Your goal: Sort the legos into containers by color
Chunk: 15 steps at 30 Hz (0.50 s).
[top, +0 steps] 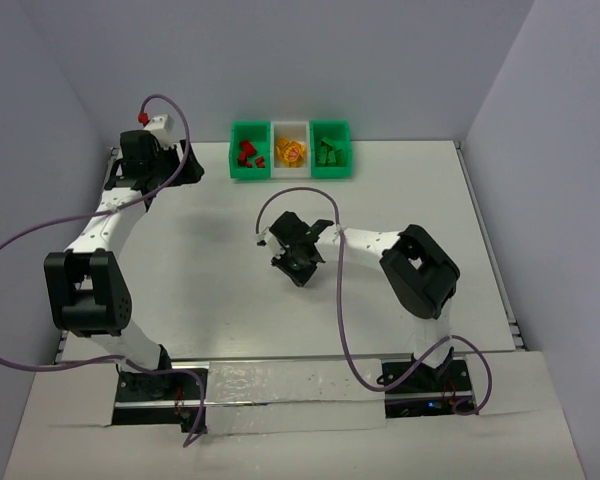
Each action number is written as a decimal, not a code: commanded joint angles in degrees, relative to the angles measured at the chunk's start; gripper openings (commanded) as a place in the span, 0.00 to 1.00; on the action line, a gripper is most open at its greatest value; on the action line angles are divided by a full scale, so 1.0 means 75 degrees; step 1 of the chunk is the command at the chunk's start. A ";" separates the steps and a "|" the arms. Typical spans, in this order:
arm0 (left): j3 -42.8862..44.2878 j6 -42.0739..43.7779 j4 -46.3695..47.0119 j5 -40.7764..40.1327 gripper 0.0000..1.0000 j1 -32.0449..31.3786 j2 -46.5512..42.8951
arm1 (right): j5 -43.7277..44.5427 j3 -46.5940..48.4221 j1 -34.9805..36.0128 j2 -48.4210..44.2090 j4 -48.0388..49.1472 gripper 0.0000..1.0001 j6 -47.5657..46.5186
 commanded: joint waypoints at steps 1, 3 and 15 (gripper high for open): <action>0.0154 -0.0149 0.0245 0.0315 0.84 0.0062 0.0100 | -0.0188 0.0627 0.0005 -0.0264 -0.0316 0.06 -0.0130; 0.0197 -0.0026 0.0141 0.0528 0.88 0.0062 0.0154 | -0.0082 0.1143 -0.0318 -0.0249 -0.0374 0.00 -0.0312; -0.0250 -0.0092 0.0592 0.1042 0.99 0.0062 -0.0252 | 0.0664 0.8011 -0.2755 0.2985 0.0593 0.00 0.0036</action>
